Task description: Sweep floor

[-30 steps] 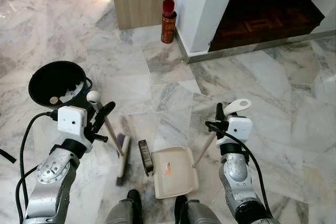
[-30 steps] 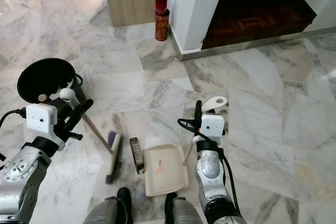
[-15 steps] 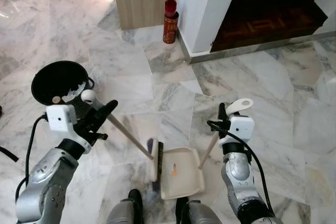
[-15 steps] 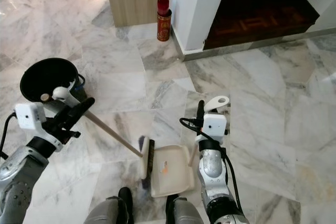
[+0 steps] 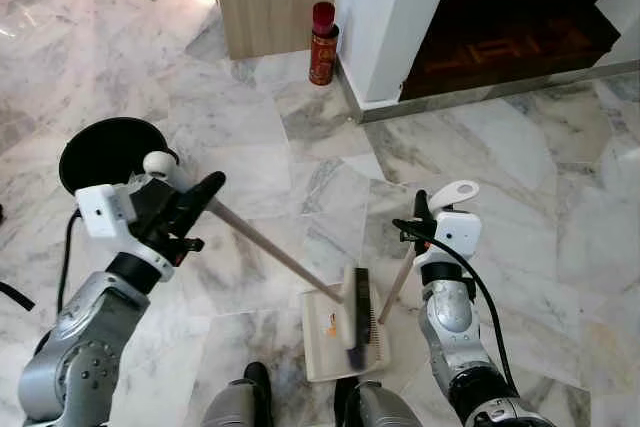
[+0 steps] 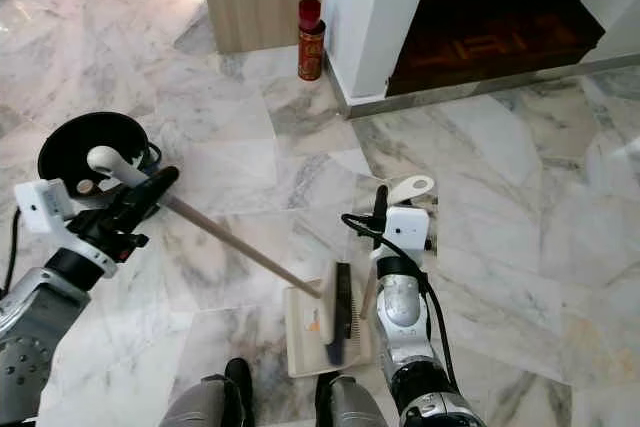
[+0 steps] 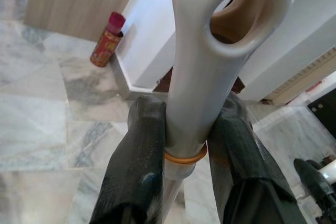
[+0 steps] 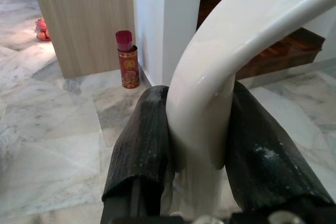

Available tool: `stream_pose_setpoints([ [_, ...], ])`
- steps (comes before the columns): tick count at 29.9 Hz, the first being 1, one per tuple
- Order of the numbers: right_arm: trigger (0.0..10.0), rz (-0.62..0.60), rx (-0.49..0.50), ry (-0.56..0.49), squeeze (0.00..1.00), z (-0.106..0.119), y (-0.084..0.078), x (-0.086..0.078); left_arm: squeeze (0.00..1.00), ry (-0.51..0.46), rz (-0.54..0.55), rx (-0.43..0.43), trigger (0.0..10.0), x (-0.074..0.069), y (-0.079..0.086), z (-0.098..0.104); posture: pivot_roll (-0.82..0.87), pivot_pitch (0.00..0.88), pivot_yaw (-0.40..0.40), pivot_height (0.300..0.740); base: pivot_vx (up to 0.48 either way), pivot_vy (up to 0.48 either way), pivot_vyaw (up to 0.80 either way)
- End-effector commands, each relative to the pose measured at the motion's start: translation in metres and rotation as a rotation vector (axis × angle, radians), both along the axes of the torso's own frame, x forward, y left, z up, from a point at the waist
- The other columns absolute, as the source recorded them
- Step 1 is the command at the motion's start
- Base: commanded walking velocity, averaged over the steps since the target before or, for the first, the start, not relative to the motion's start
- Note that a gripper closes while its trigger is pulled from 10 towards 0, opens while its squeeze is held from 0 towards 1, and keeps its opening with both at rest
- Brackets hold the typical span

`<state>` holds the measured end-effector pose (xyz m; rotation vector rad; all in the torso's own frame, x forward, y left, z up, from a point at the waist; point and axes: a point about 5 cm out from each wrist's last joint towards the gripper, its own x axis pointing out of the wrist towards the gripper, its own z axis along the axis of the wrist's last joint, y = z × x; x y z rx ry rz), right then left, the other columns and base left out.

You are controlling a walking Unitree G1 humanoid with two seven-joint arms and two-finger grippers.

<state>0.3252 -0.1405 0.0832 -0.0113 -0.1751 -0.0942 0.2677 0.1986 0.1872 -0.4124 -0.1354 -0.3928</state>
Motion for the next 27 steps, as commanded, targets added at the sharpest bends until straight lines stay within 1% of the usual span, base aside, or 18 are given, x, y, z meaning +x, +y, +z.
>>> stream_pose_setpoints([
  [1, 10.0, -0.011, 0.038, 0.062, 0.00, -0.012, 0.001, -0.004, 0.00, -0.027, -0.042, 0.001, 10.0, -0.002, -0.007, 0.007, 0.14, 0.229, -0.070, 0.740, 0.000, 0.000, 0.00],
  [4, 10.0, -0.011, 0.039, 0.065, 0.00, -0.012, 0.001, -0.003, 0.00, -0.036, -0.044, 0.010, 10.0, -0.001, -0.008, 0.010, 0.14, 0.224, -0.070, 0.740, 0.000, 0.000, 0.00],
  [6, 10.0, -0.013, 0.050, 0.070, 0.00, -0.011, 0.002, -0.001, 0.00, -0.056, -0.033, 0.060, 10.0, -0.001, -0.005, 0.016, 0.15, 0.216, -0.070, 0.740, 0.000, 0.000, 0.00],
  [8, 10.0, -0.013, 0.060, 0.074, 0.00, -0.010, 0.003, 0.001, 0.00, -0.090, 0.018, 0.151, 10.0, 0.000, 0.001, 0.023, 0.15, 0.201, -0.068, 0.740, 0.000, 0.000, 0.00],
  [11, 10.0, -0.012, 0.064, 0.077, 0.00, -0.009, 0.004, 0.003, 0.00, -0.106, 0.037, 0.170, 10.0, 0.001, 0.003, 0.027, 0.16, 0.193, -0.065, 0.740, 0.000, 0.000, 0.00],
  [14, 10.0, -0.015, 0.074, 0.078, 0.00, -0.008, 0.004, 0.005, 0.00, -0.137, 0.039, 0.192, 10.0, 0.001, 0.002, 0.035, 0.16, 0.178, -0.060, 0.740, 0.000, 0.000, 0.00],
  [16, 10.0, -0.021, 0.081, 0.079, 0.00, -0.007, 0.003, 0.006, 0.00, -0.154, 0.031, 0.189, 10.0, 0.001, 0.001, 0.041, 0.17, 0.171, -0.060, 0.740, 0.000, 0.000, 0.00],
  [17, 10.0, -0.022, 0.083, 0.081, 0.00, -0.006, 0.003, 0.007, 0.00, -0.169, 0.009, 0.171, 10.0, 0.001, -0.001, 0.047, 0.17, 0.161, -0.057, 0.740, 0.000, 0.000, 0.00],
  [20, 10.0, -0.022, 0.086, 0.082, 0.00, -0.005, 0.004, 0.008, 0.00, -0.192, -0.009, 0.173, 10.0, 0.001, -0.002, 0.054, 0.18, 0.146, -0.052, 0.740, 0.000, 0.000, 0.00],
  [21, 10.0, -0.024, 0.091, 0.084, 0.00, -0.005, 0.004, 0.009, 0.00, -0.221, 0.014, 0.178, 10.0, 0.003, 0.000, 0.062, 0.18, 0.135, -0.049, 0.740, 0.000, 0.000, 0.00],
  [23, 10.0, -0.026, 0.094, 0.086, 0.00, -0.005, 0.005, 0.009, 0.00, -0.235, 0.031, 0.182, 10.0, 0.005, 0.002, 0.066, 0.18, 0.133, -0.048, 0.740, 0.000, 0.000, 0.00],
  [24, 10.0, -0.029, 0.103, 0.086, 0.00, -0.005, 0.004, 0.010, 0.00, -0.265, 0.106, 0.214, 10.0, 0.008, 0.009, 0.072, 0.19, 0.126, -0.047, 0.740, 0.000, 0.000, 0.00],
  [25, 10.0, -0.032, 0.110, 0.087, 0.00, -0.005, 0.004, 0.010, 0.00, -0.276, 0.149, 0.233, 10.0, 0.009, 0.012, 0.074, 0.19, 0.120, -0.046, 0.740, 0.000, 0.000, 0.00],
  [26, 10.0, -0.034, 0.114, 0.088, 0.00, -0.005, 0.004, 0.010, 0.00, -0.287, 0.203, 0.270, 10.0, 0.011, 0.016, 0.075, 0.19, 0.120, -0.046, 0.740, 0.000, 0.000, 0.00],
  [27, 10.0, -0.035, 0.115, 0.087, 0.00, -0.005, 0.004, 0.011, 0.00, -0.290, 0.266, 0.345, 10.0, 0.013, 0.021, 0.072, 0.19, 0.115, -0.044, 0.740, 0.000, 0.000, 0.00],
])
